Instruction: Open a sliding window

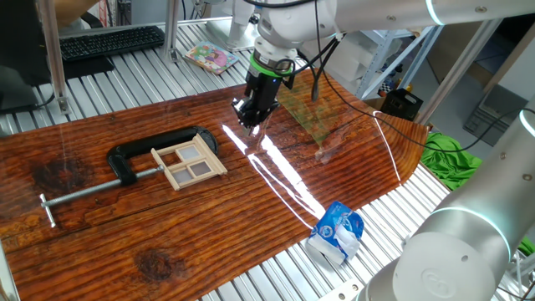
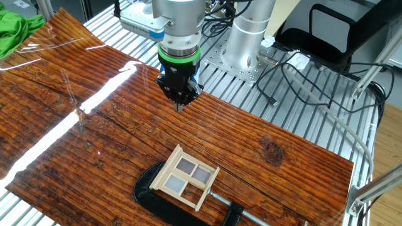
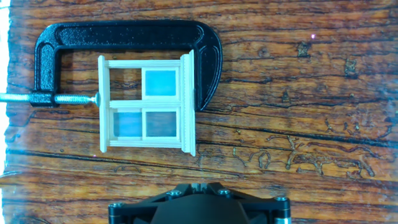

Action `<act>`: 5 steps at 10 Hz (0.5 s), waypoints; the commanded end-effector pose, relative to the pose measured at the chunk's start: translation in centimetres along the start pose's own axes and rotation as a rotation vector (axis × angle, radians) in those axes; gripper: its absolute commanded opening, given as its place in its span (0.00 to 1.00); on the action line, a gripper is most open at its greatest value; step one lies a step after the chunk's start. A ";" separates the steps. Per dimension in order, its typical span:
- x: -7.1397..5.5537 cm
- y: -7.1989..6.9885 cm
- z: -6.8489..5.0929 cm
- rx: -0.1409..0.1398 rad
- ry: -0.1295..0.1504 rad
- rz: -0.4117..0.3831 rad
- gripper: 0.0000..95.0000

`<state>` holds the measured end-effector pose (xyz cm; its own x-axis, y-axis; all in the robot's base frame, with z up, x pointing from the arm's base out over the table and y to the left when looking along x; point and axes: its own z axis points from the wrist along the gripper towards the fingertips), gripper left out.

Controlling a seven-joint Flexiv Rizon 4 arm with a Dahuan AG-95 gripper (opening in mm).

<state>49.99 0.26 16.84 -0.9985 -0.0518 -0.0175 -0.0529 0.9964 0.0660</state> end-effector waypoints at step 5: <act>-0.7 0.8 1.9 -0.003 0.002 0.009 0.00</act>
<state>50.63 1.43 14.69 -0.9989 -0.0450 -0.0148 -0.0459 0.9964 0.0719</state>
